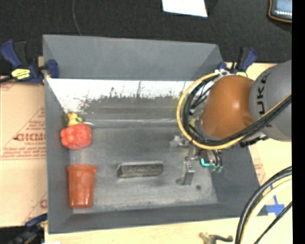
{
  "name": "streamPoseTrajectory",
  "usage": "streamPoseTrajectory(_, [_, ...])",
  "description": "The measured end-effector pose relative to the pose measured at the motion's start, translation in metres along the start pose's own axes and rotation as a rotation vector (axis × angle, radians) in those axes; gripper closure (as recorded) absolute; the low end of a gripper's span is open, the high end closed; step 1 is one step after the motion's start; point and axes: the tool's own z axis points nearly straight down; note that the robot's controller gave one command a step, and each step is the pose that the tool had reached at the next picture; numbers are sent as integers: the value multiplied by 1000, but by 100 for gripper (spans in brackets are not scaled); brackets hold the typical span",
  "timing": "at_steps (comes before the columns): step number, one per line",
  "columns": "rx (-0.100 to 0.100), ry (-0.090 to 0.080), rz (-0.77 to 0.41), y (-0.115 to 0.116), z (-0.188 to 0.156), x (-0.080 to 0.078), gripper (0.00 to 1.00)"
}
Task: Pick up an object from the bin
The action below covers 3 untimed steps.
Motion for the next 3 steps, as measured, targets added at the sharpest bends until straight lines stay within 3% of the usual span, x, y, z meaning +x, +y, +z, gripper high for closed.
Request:
streamPoseTrajectory(1, [0,9,0,-1,4,3,0])
streamPoseTrajectory(2, [-2,8,31,30,87,6,0])
streamPoseTrajectory(3, [-1,5,32,29,84,5,0])
